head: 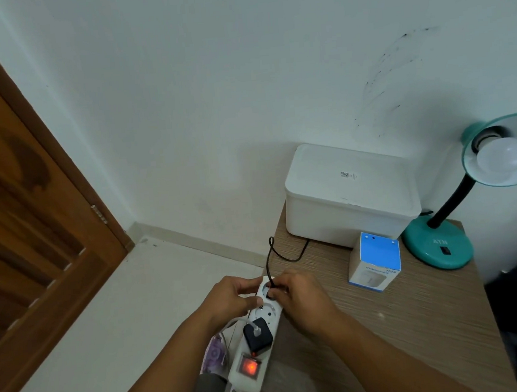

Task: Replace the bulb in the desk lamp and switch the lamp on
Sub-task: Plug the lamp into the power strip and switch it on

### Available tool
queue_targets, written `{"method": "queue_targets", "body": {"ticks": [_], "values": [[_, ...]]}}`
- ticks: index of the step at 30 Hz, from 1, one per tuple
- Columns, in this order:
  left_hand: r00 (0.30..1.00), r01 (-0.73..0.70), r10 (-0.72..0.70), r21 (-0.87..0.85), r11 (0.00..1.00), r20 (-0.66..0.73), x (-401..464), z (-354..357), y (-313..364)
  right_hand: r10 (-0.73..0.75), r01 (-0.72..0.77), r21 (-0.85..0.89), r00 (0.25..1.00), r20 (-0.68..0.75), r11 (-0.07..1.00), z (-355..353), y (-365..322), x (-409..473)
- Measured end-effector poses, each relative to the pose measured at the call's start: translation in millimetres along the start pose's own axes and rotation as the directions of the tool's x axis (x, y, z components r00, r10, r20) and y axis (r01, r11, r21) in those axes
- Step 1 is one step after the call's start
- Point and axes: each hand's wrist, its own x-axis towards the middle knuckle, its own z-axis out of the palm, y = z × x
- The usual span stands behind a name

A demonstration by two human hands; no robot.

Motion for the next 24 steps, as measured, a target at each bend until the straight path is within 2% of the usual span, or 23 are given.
{"method": "queue_targets", "body": {"ticks": [3,6,8,13,15,24], "values": [[0.999,0.0,0.006,0.156,0.988,-0.034,1,-2,7,0.048,-0.047,0.073,0.999,-0.007,0.996,0,-2,-13],[0.999,0.007,0.012,0.354,0.935,-0.05,4,-6,17,0.089,-0.082,0.122,0.995,-0.052,0.989,-6,4,-31],[0.997,-0.001,0.035,0.4,0.917,-0.076,2,-11,28,0.099,-0.089,0.122,0.992,-0.075,0.988,-14,11,-44],[0.975,-0.086,0.166,0.437,0.895,-0.148,-5,-16,73,0.153,-0.129,0.137,0.971,-0.185,0.982,-35,34,-78],[0.966,-0.136,0.218,0.448,0.884,-0.137,-8,-8,94,0.194,-0.162,0.155,0.956,-0.219,0.975,-44,44,-93],[0.932,-0.362,0.344,0.349,0.864,0.116,-12,102,149,0.31,-0.238,0.226,0.872,-0.378,0.945,-72,107,-153]]}}
